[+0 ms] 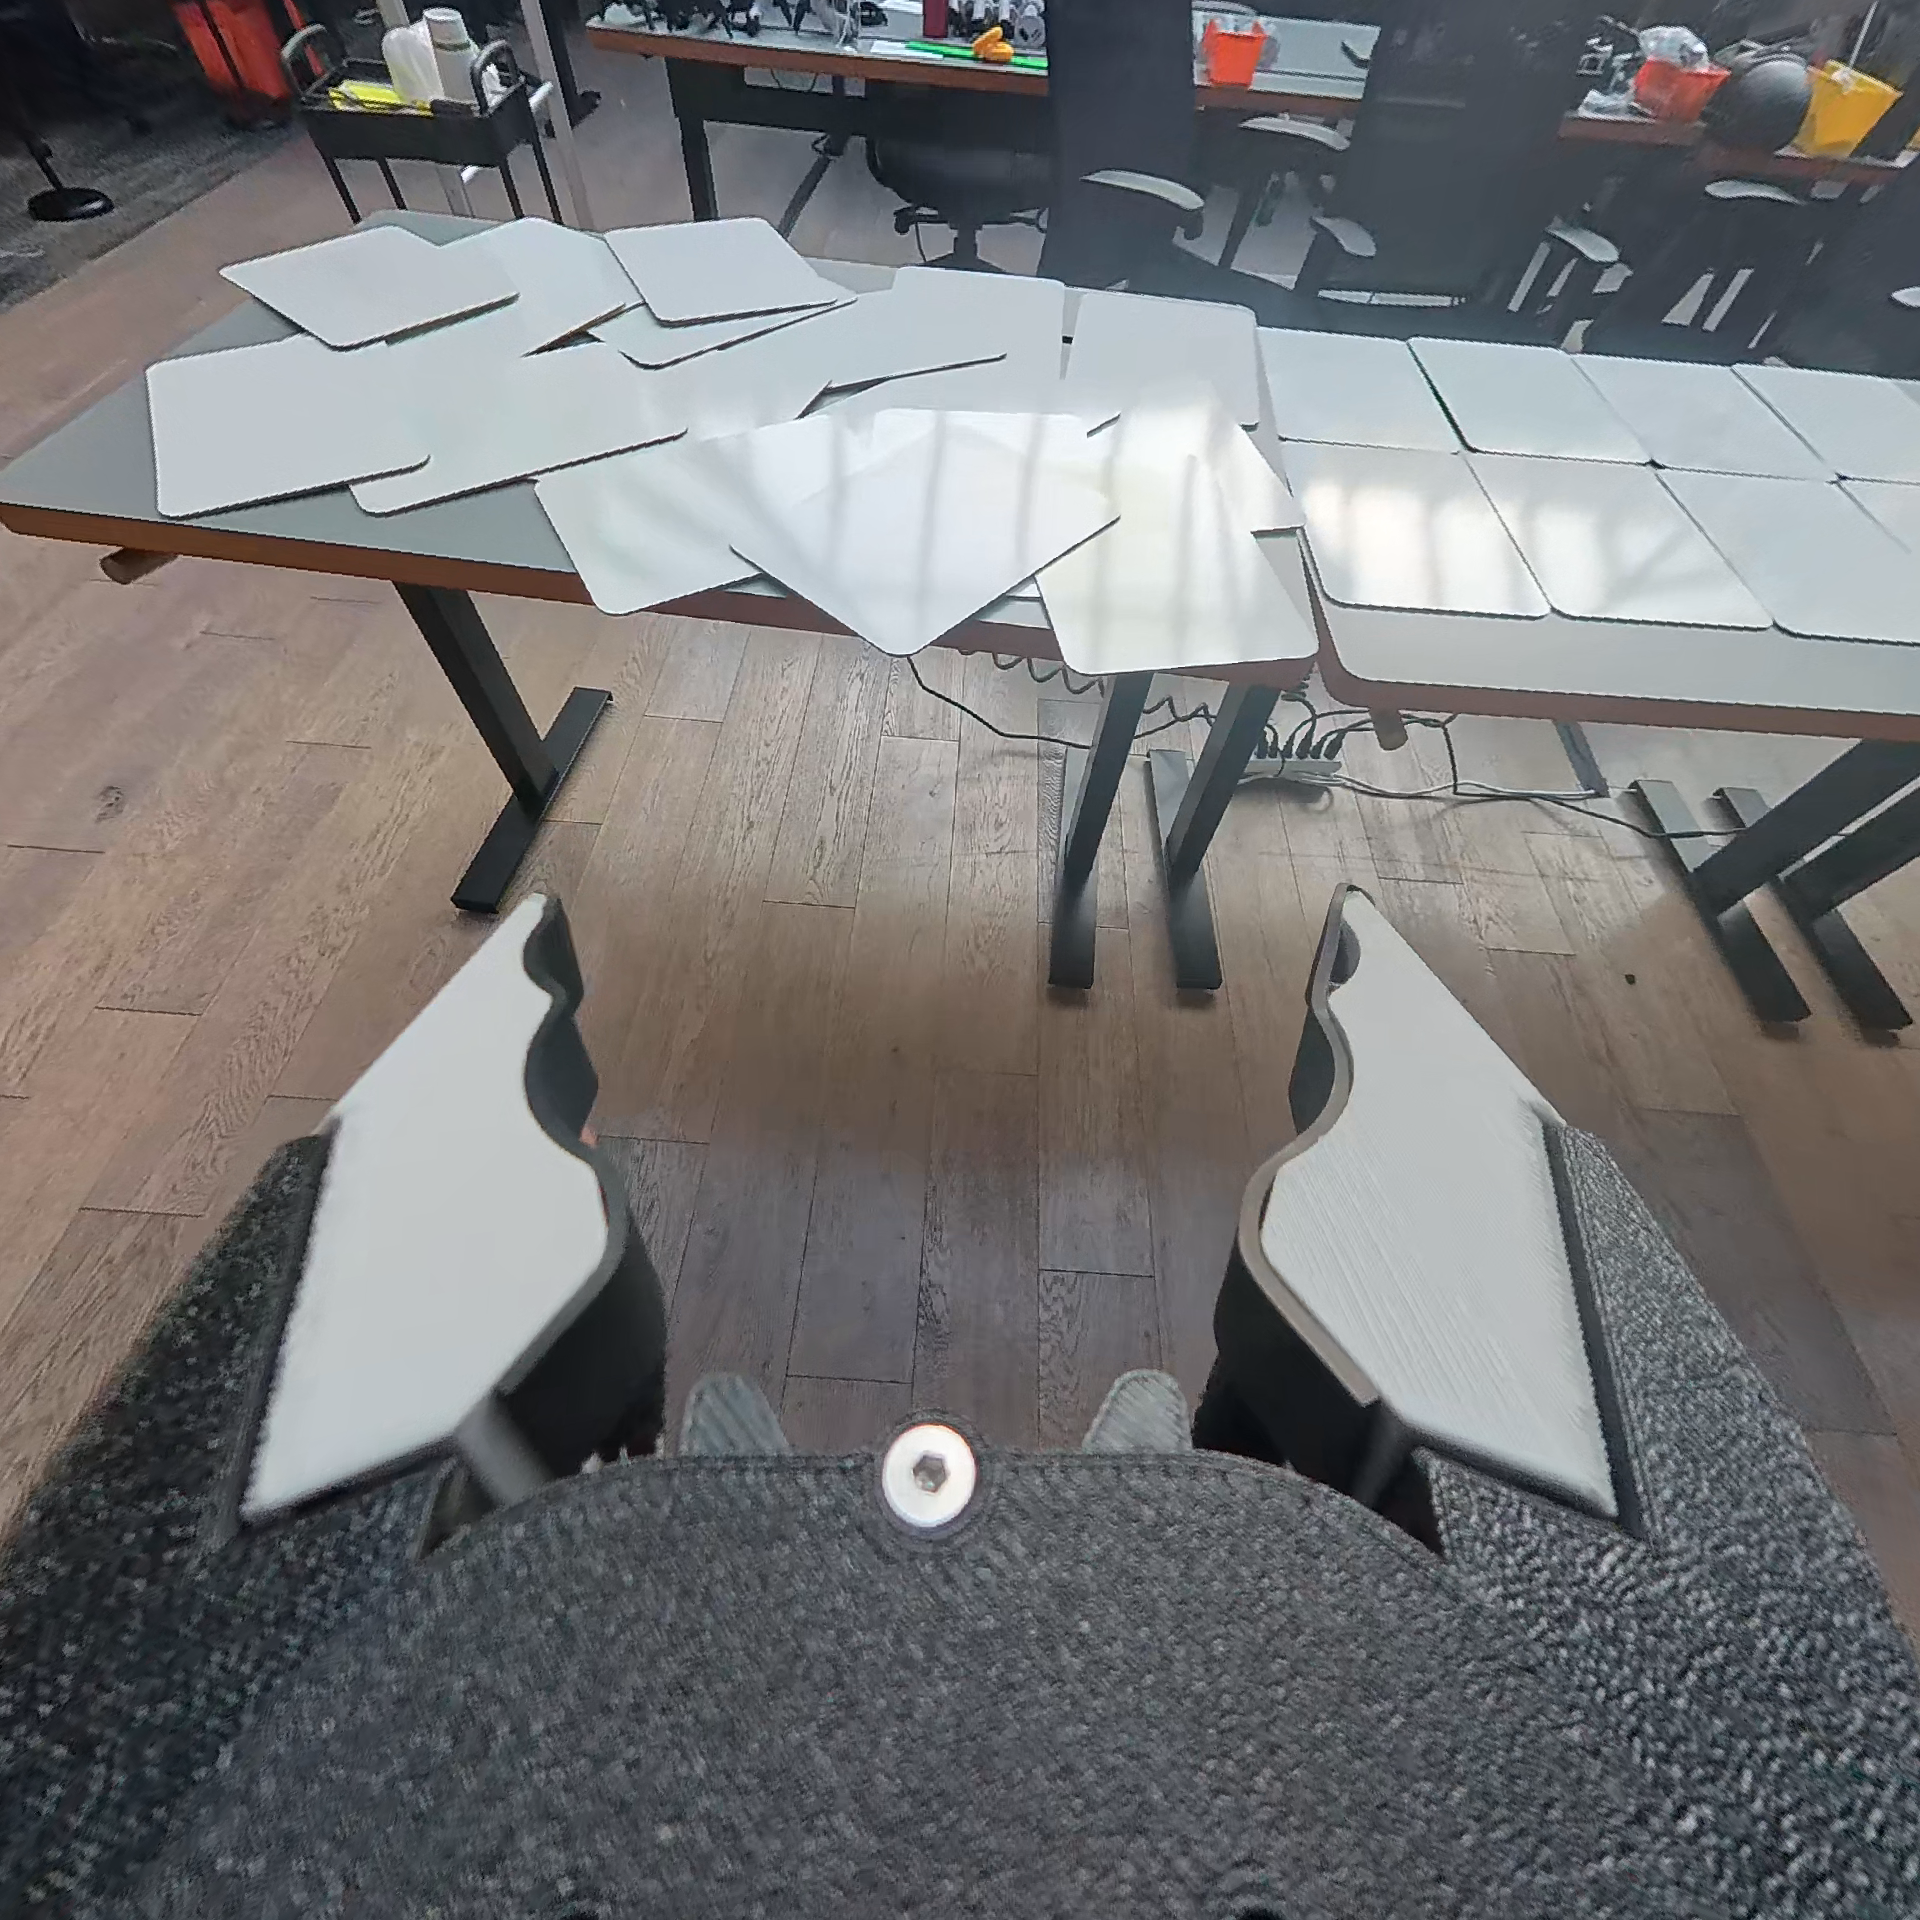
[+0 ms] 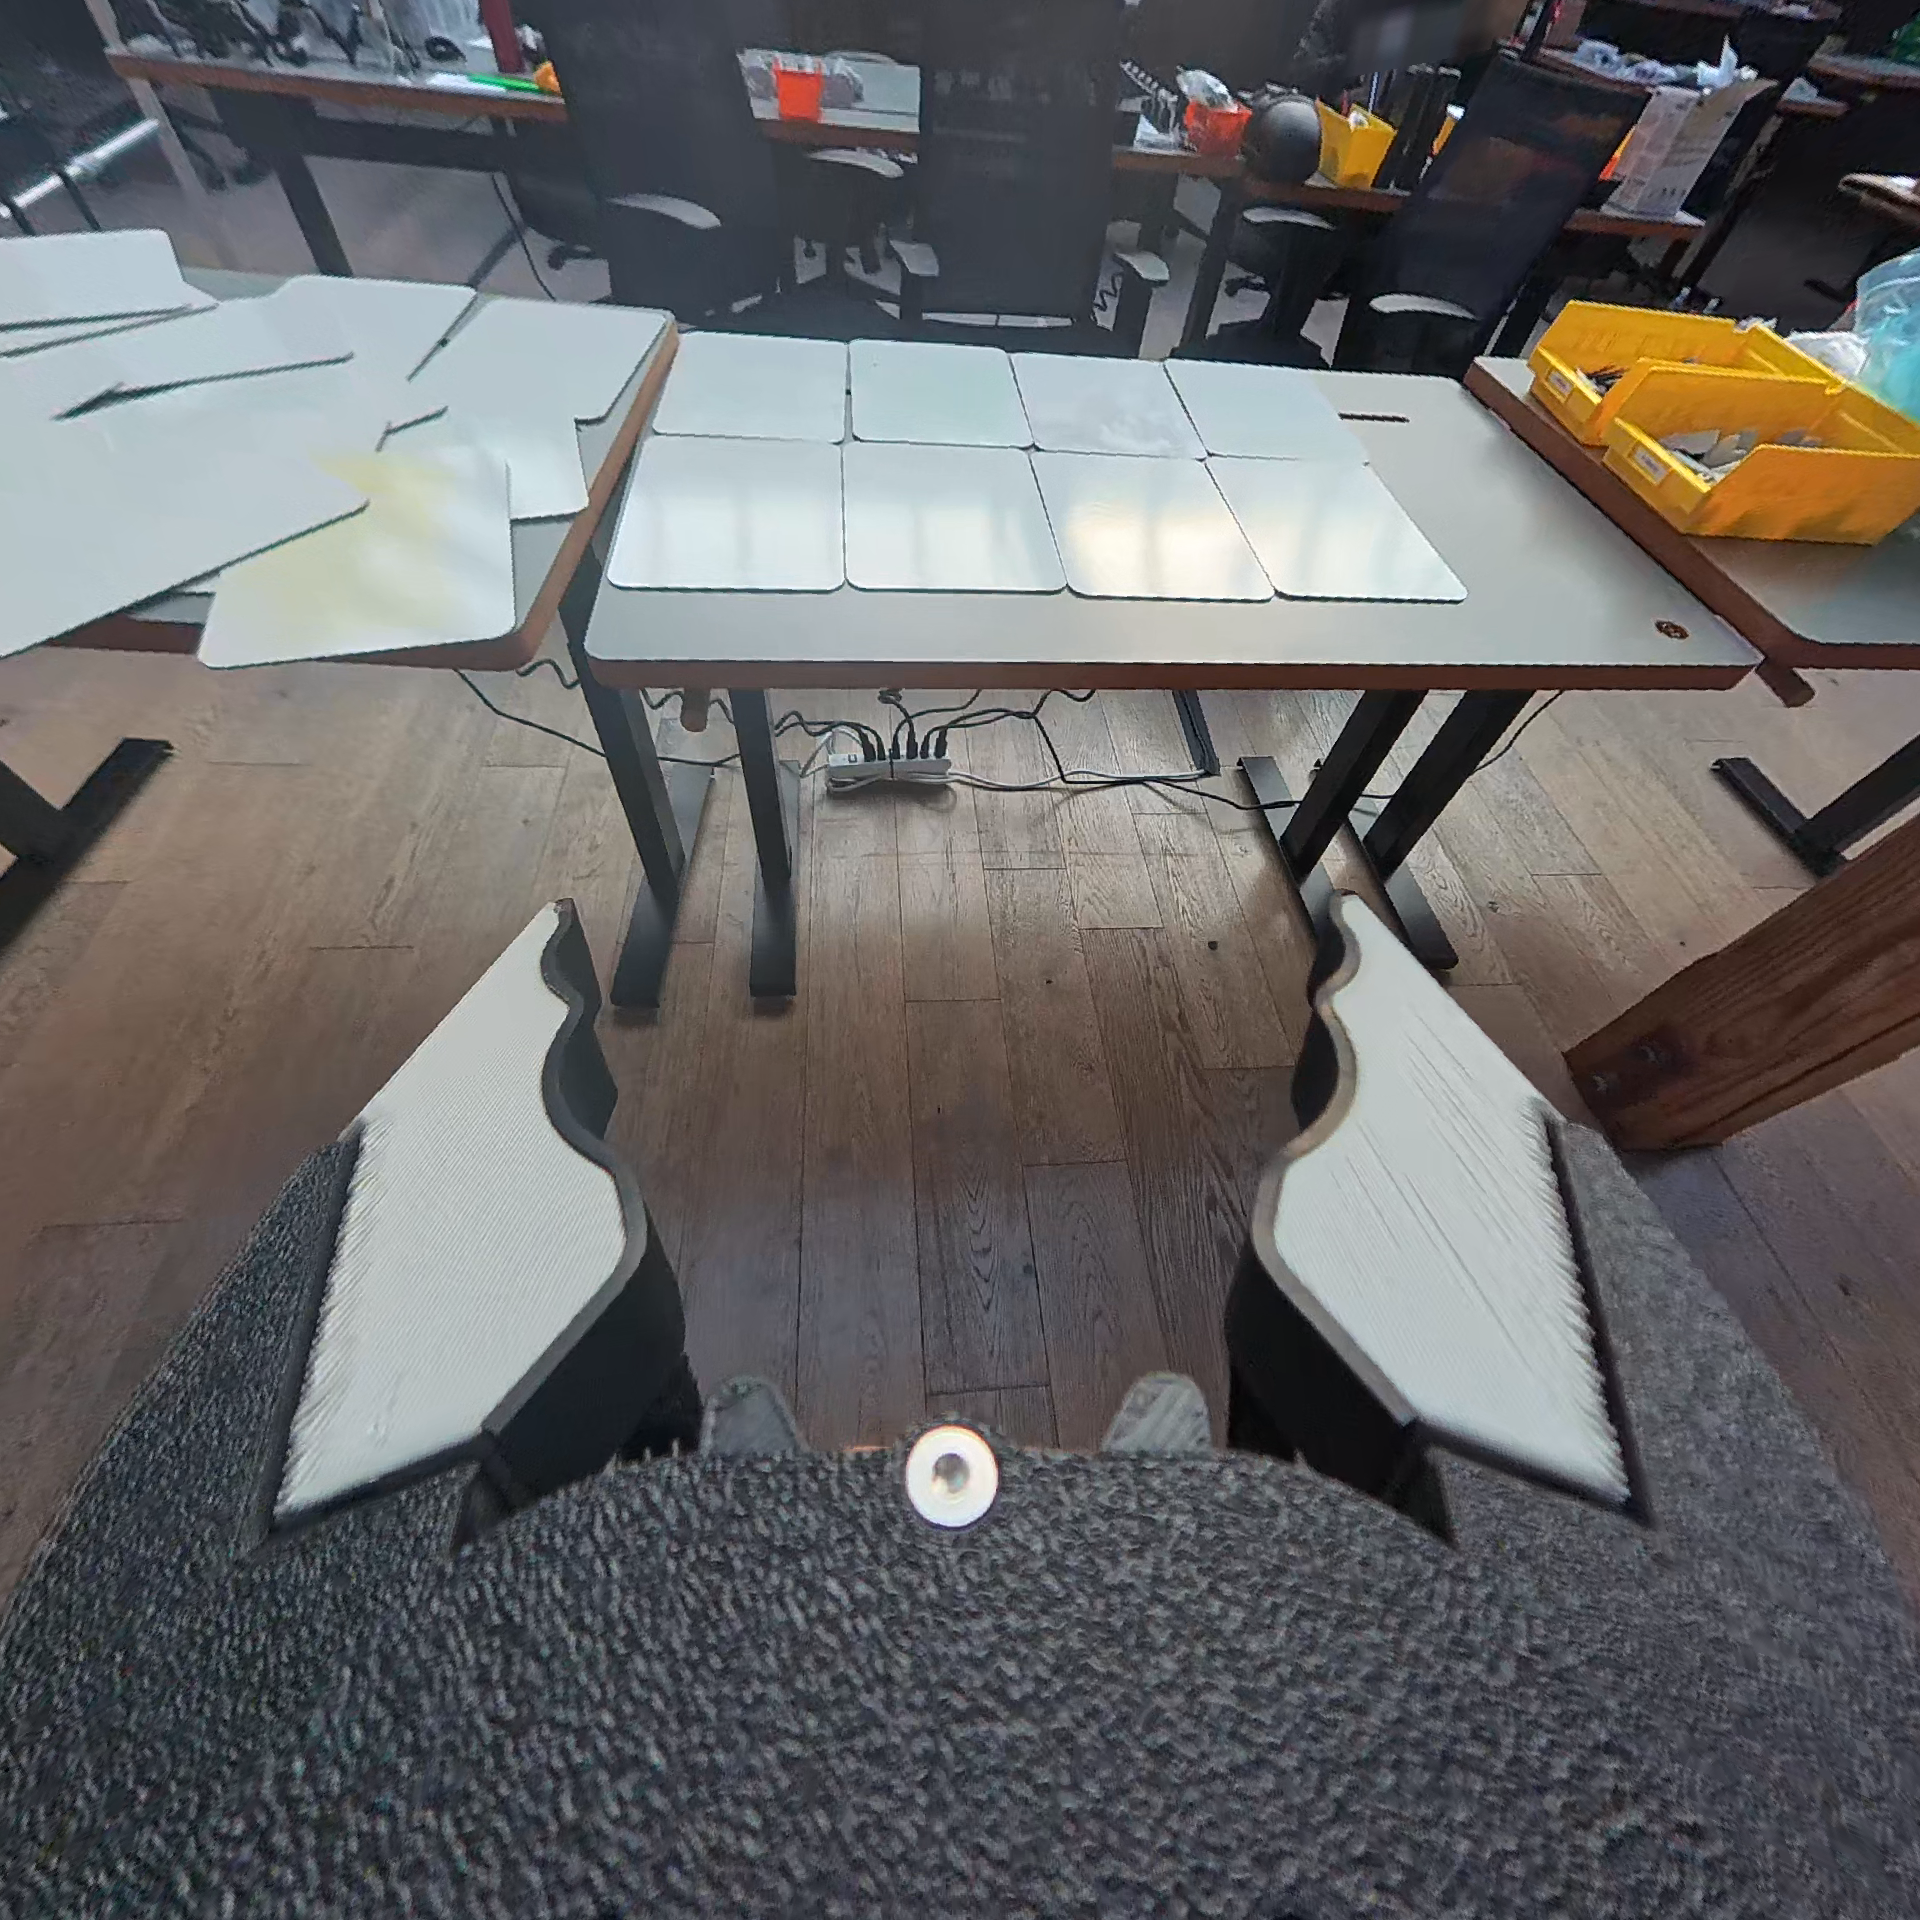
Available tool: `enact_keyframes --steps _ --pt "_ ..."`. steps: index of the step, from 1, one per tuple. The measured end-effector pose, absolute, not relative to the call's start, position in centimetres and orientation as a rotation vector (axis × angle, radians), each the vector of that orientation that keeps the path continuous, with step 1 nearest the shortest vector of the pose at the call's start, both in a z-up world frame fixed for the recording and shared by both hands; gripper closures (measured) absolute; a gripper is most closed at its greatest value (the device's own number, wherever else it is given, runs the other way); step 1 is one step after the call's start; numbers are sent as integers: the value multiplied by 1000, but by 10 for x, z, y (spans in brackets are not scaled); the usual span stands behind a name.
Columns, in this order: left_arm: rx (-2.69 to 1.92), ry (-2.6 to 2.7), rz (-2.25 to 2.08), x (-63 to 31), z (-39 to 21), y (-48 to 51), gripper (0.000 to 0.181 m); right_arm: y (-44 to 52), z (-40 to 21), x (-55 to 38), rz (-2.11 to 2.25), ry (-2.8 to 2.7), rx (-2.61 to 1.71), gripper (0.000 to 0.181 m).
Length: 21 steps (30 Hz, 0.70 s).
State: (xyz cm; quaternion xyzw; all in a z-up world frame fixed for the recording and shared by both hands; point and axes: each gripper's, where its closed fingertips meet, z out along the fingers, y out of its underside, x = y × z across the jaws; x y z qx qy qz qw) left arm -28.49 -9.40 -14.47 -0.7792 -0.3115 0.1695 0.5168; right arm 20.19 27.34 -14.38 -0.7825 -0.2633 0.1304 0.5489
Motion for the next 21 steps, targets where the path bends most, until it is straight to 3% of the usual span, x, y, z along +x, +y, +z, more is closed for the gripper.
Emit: enact_keyframes --steps 21 --pt "-1818 -762 455 -294 -123 -98 54 292 -139 207 271 -578 -1864 53"
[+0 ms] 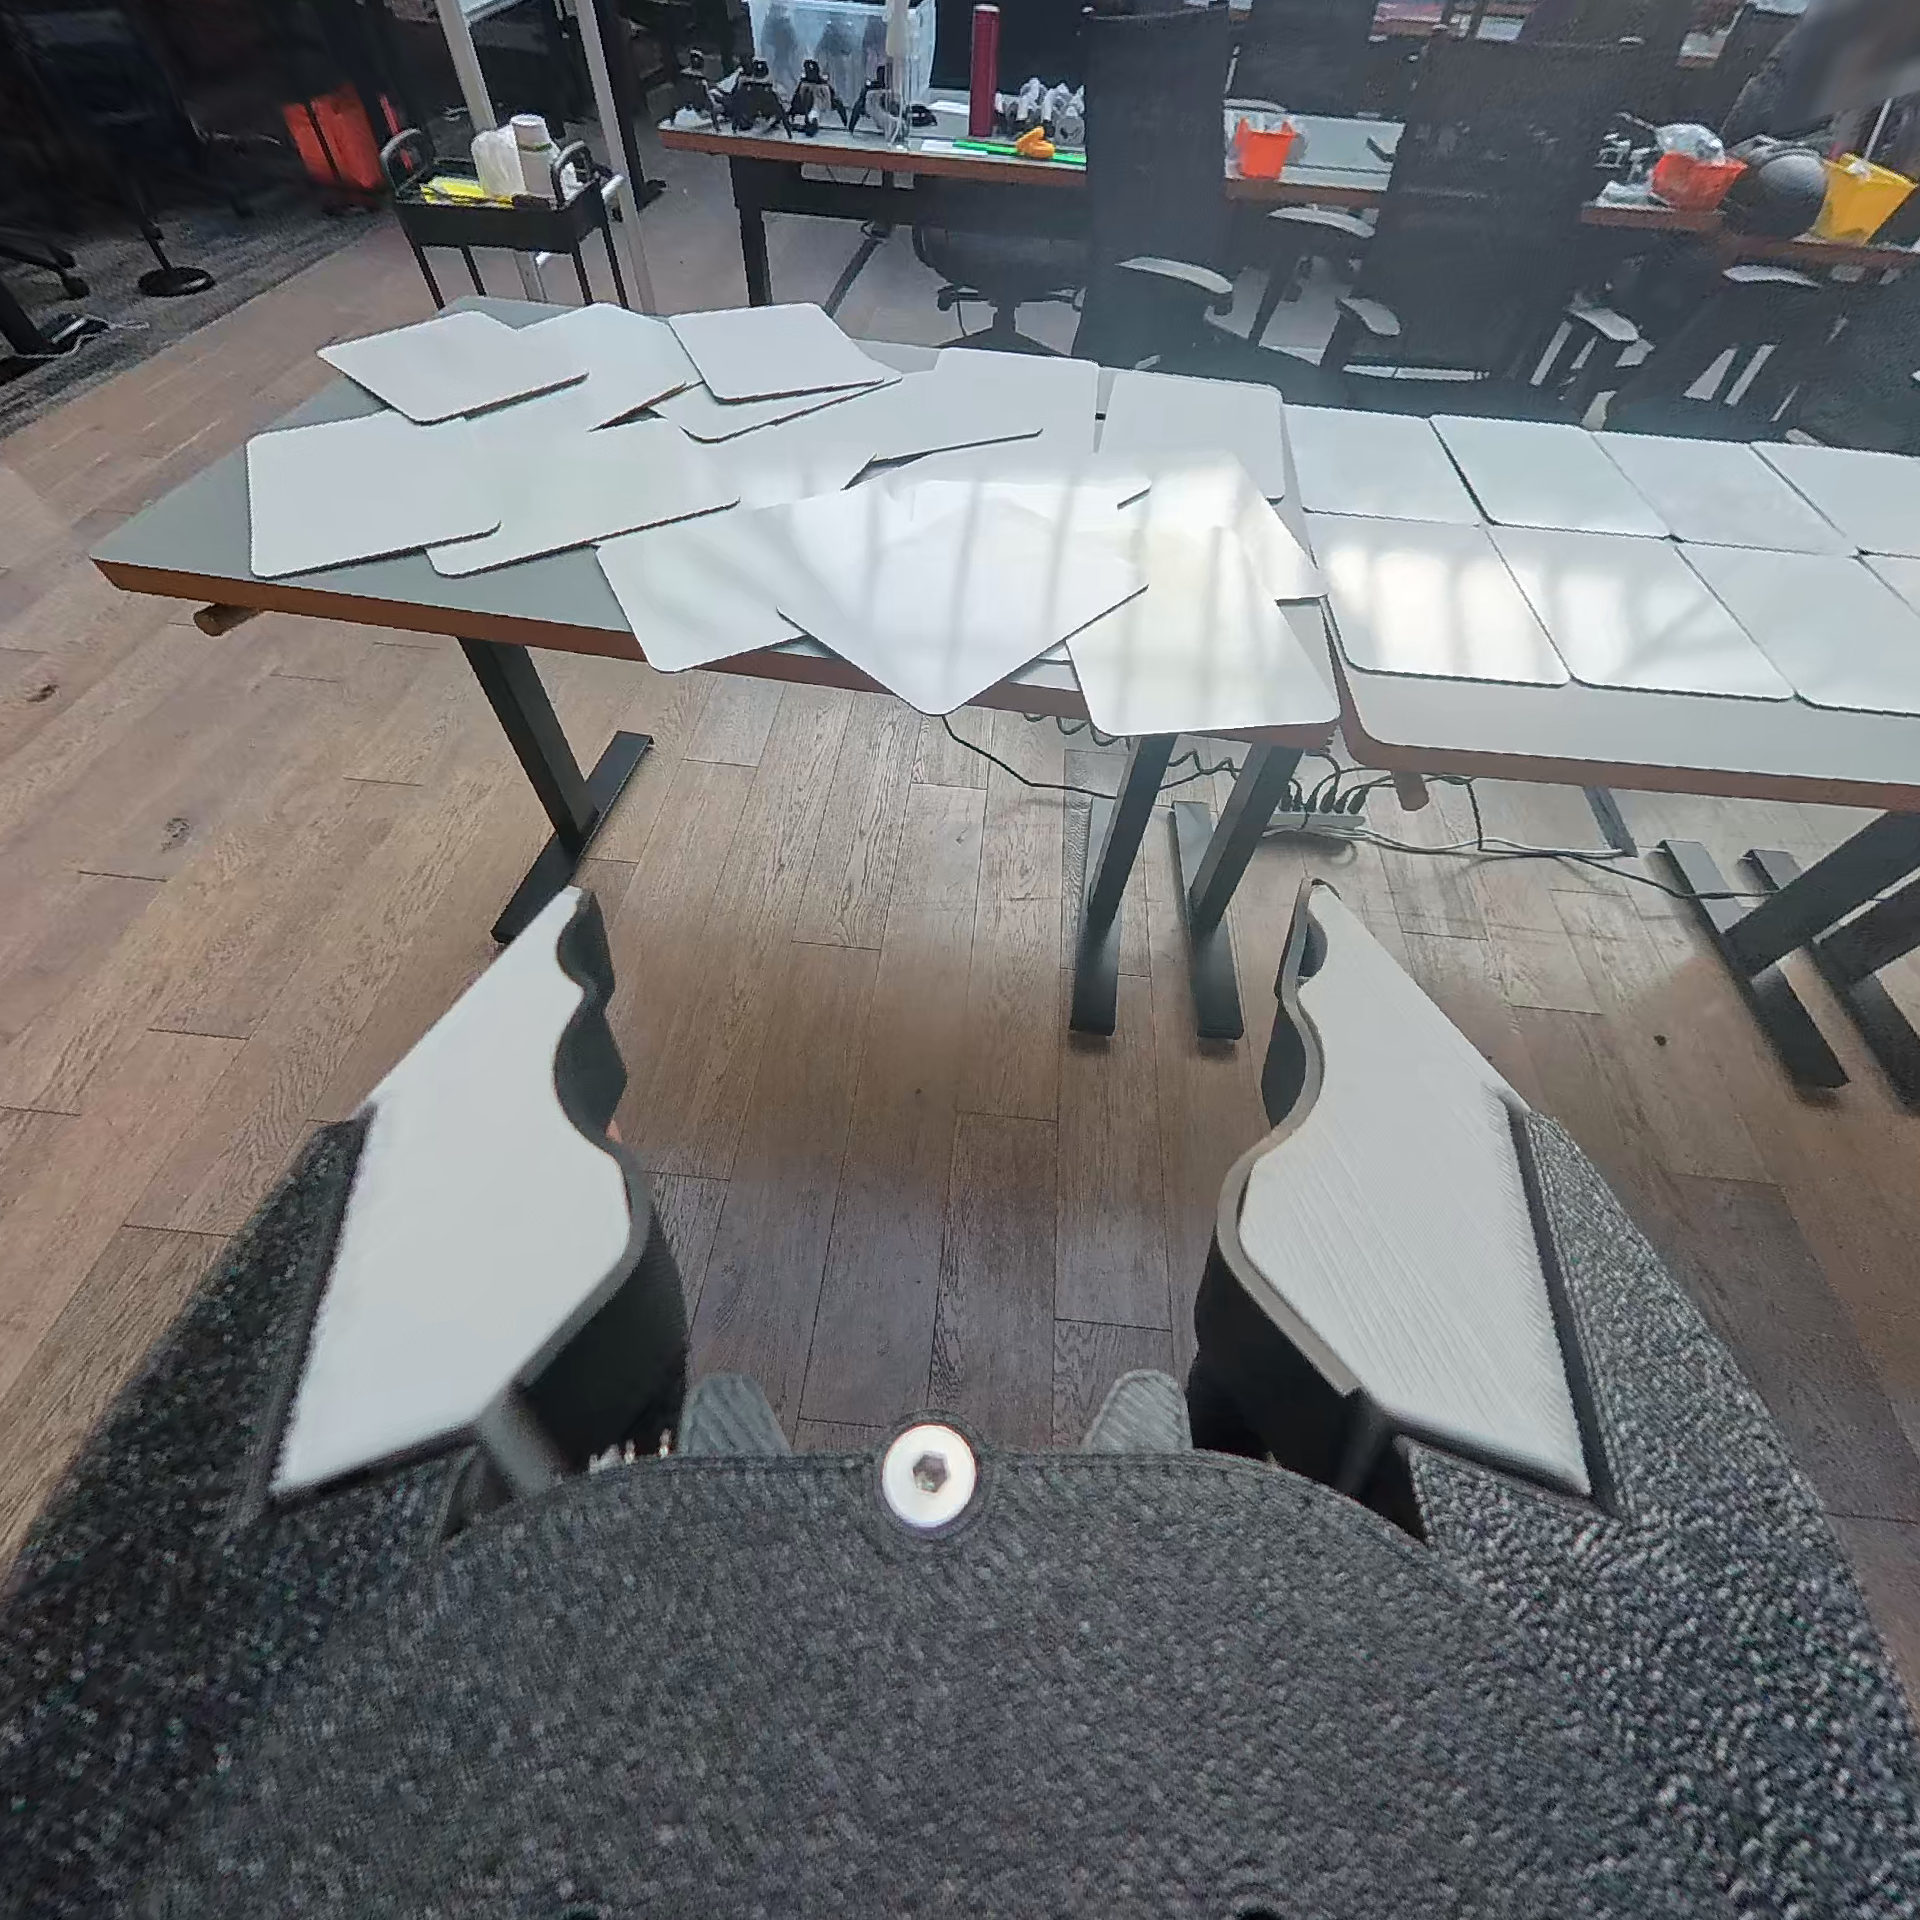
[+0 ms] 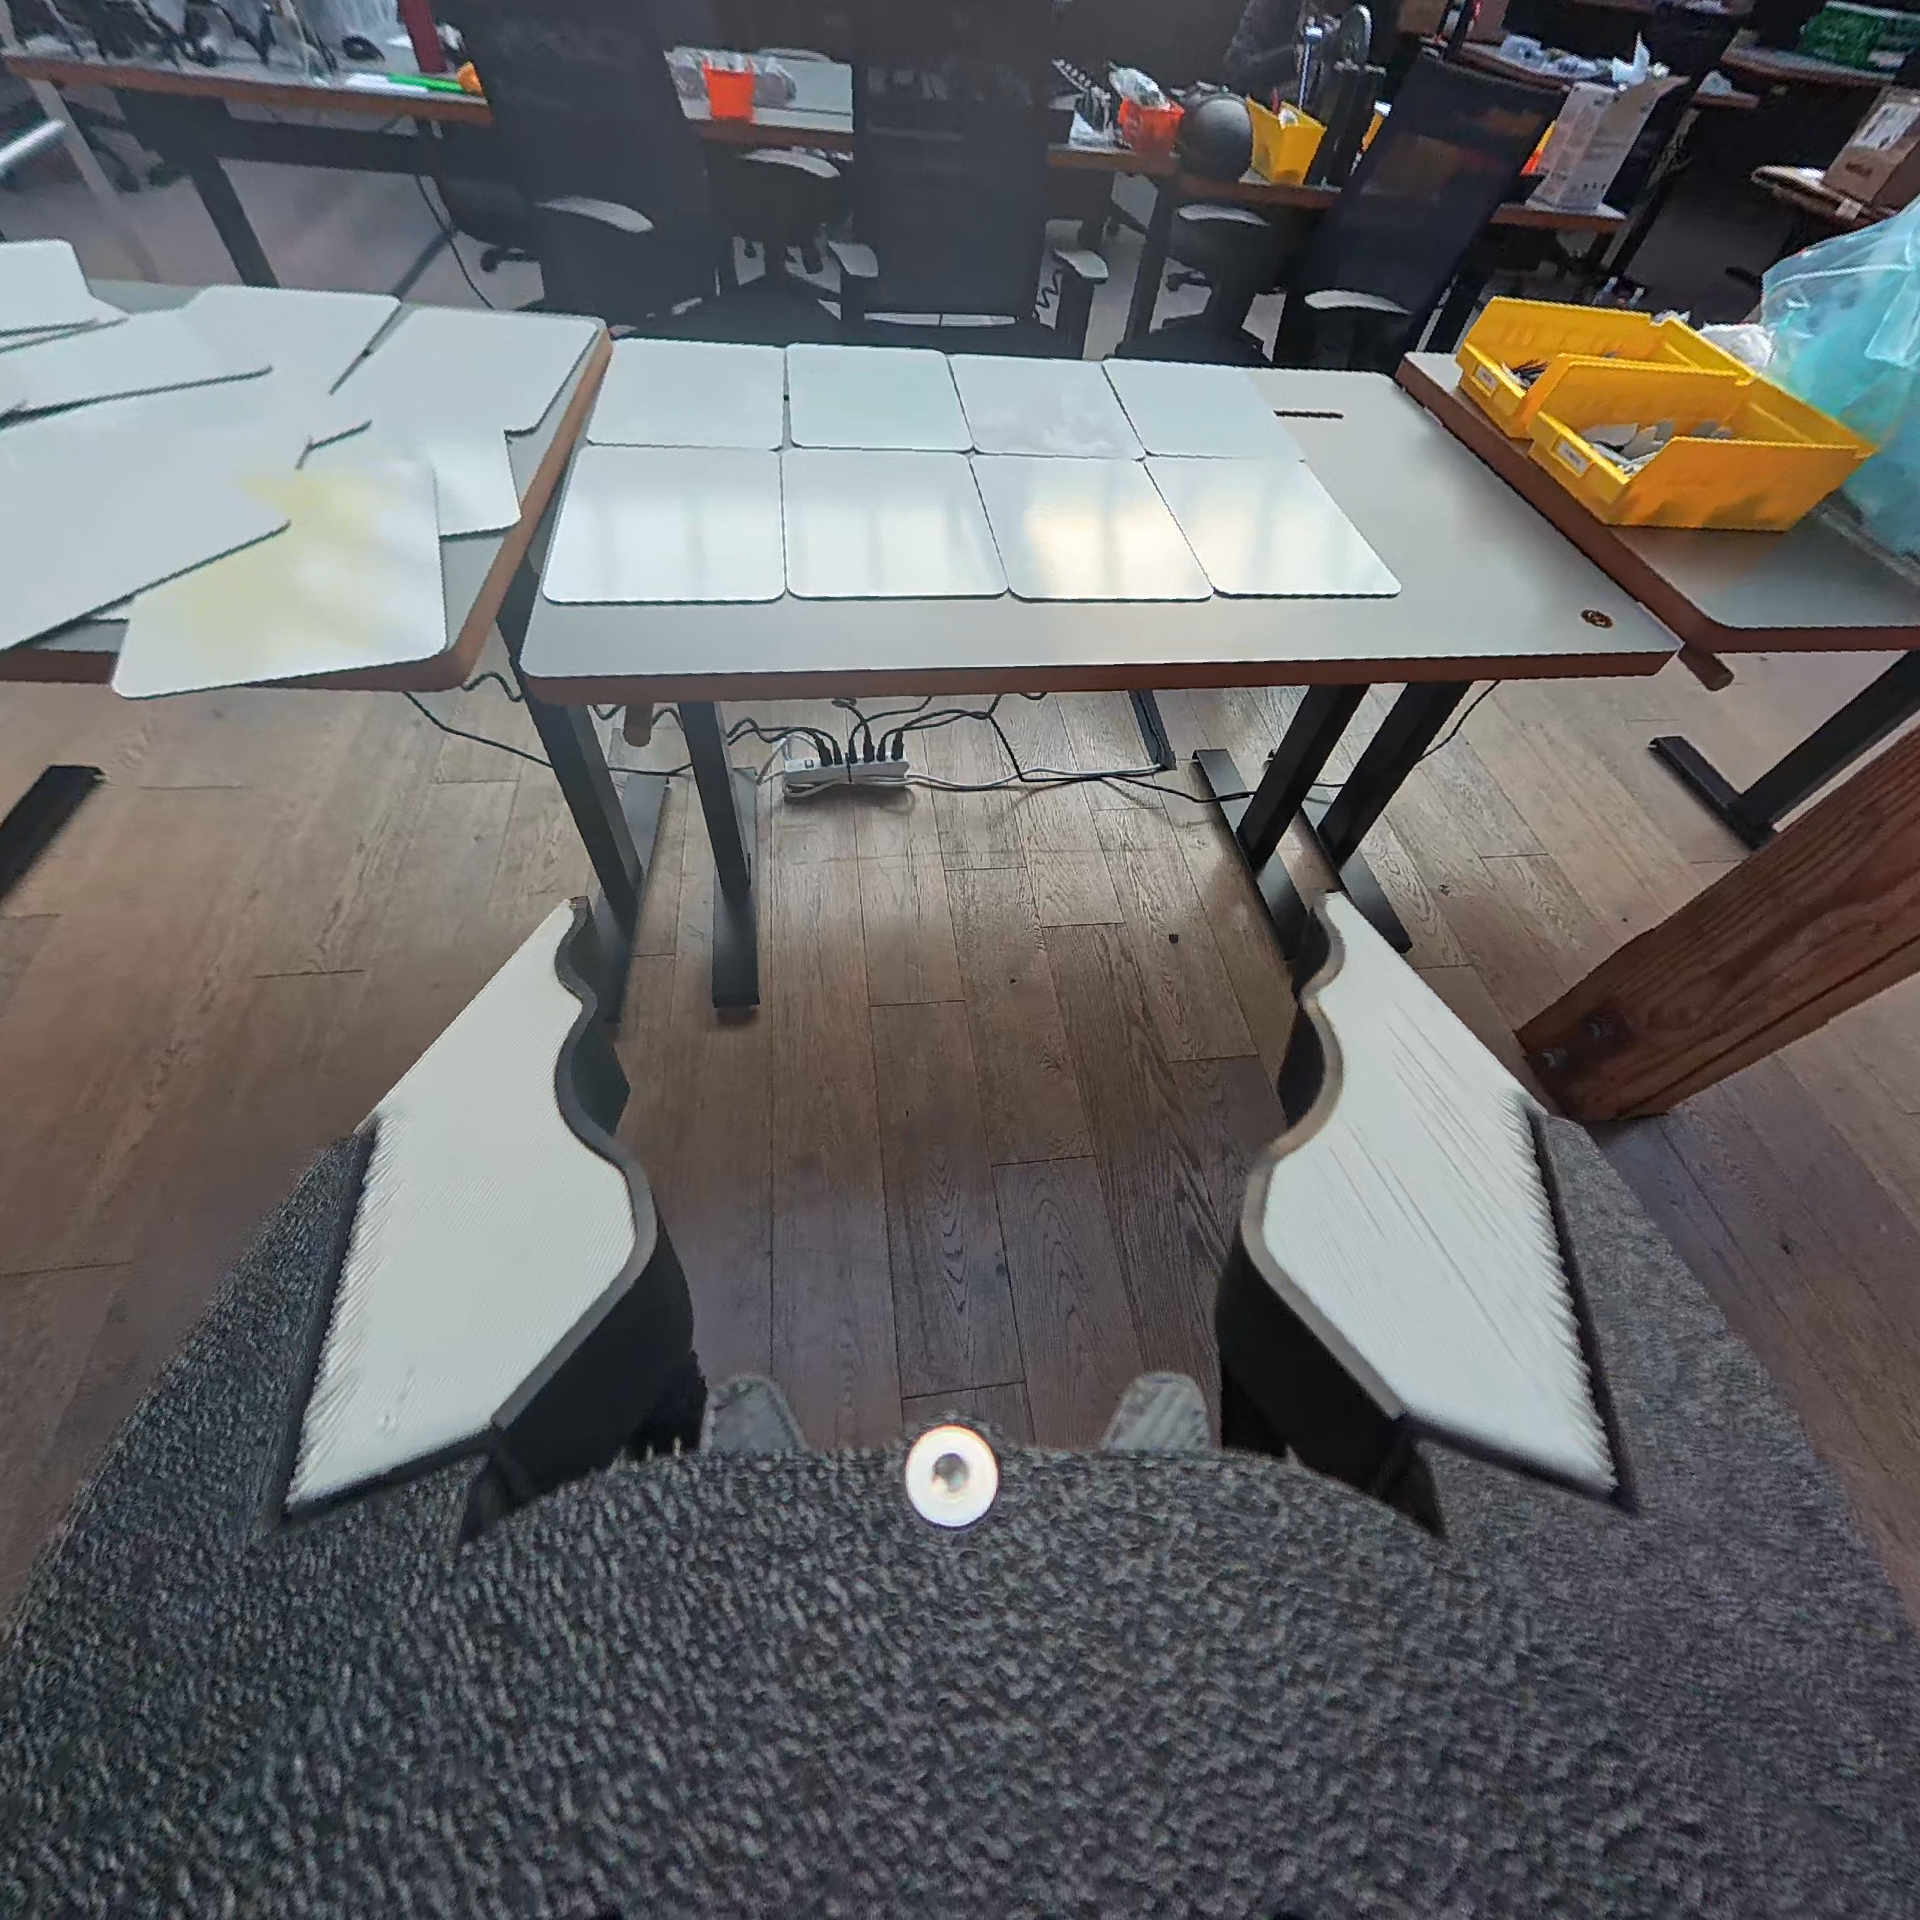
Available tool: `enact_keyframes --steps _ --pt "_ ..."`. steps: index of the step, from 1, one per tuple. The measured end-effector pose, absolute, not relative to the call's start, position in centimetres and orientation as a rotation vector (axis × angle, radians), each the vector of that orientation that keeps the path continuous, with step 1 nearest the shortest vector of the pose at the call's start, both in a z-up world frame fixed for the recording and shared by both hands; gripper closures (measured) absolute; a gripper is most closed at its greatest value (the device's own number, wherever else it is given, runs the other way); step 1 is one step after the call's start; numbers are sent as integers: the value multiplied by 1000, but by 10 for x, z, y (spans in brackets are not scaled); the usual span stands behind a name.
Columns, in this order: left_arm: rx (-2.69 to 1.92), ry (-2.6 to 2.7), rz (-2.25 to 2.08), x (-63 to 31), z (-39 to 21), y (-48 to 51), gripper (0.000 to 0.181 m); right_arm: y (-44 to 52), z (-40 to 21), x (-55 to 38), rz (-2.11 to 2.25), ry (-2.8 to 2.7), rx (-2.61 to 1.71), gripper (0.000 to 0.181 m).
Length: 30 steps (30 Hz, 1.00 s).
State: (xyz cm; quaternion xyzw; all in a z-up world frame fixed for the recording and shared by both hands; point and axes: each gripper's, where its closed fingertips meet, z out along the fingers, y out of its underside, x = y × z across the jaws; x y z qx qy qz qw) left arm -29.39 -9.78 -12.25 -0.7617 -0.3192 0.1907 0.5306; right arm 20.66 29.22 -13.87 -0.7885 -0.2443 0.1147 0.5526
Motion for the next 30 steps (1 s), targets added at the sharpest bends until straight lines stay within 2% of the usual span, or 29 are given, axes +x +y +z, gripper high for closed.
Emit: enact_keyframes --steps 30 --pt "-1827 -736 457 -285 -128 -96 63 287 -135 199 281 -638 -1853 54"
